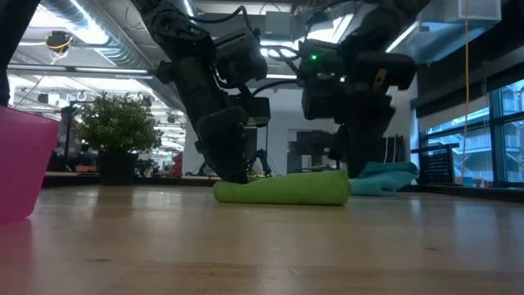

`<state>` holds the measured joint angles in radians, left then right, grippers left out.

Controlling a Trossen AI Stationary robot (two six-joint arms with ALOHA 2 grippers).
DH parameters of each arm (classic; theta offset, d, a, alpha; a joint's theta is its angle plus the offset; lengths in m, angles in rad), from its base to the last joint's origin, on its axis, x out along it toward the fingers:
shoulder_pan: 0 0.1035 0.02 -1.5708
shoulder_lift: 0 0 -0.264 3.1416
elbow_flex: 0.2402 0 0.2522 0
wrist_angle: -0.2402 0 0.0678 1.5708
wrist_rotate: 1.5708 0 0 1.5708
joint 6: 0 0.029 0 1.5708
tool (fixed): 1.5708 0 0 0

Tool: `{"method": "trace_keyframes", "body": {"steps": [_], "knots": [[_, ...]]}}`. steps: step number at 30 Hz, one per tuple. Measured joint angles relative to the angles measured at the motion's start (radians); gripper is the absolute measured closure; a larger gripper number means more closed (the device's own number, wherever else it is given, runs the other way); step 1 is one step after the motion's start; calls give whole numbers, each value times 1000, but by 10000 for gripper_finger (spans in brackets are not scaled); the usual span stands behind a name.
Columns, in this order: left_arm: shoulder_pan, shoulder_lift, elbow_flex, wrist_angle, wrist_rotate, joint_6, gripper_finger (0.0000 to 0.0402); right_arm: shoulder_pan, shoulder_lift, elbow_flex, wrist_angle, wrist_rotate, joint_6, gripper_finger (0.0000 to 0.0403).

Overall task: Roll microfiber towels into tight, uniform cylinder then place into a basket
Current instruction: Roll the microfiber green towel

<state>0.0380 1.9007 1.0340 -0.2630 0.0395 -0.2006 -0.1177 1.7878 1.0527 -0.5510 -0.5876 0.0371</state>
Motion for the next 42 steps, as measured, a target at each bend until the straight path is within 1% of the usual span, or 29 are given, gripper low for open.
{"method": "trace_keyframes", "body": {"steps": [4, 7, 12, 15, 17, 21, 25, 27, 31, 34, 39, 42], "knots": [[0, 0, 0, 0, 0, 0, 305, 1, -2, 85, -196, 61, -50, 289], [0, 0, 0, 0, 0, -1, 305, 5, -16, 126, -288, 123, -69, 289], [0, 0, 0, -3, 0, -6, 305, 4, -108, 135, -314, 173, -44, 289], [0, 0, 0, -5, 0, -9, 306, 5, -191, 134, -317, 232, -42, 289], [0, 0, 0, -5, 0, -10, 306, 5, -252, 108, -303, 259, -45, 289], [0, 0, 0, -5, 0, -32, 306, 4, -384, 8, -244, 265, -52, 289], [0, 0, 0, -4, 0, -94, 306, 5, -499, -100, -136, 276, -79, 289], [0, 0, 0, -4, 0, -130, 306, 14, -536, -144, -72, 278, -124, 289], [0, 0, 0, -3, 1, -227, 306, 24, -568, -214, 21, 289, -241, 289], [-11, -1, 0, -3, 2, -302, 306, 23, -568, -237, 32, 284, -323, 289], [-53, -1, 0, -2, 3, -399, 306, 23, -565, -257, 36, 280, -417, 289], [-80, -1, 0, 1, -4, -450, 306, 23, -565, -257, 44, 280, -435, 289]]}}
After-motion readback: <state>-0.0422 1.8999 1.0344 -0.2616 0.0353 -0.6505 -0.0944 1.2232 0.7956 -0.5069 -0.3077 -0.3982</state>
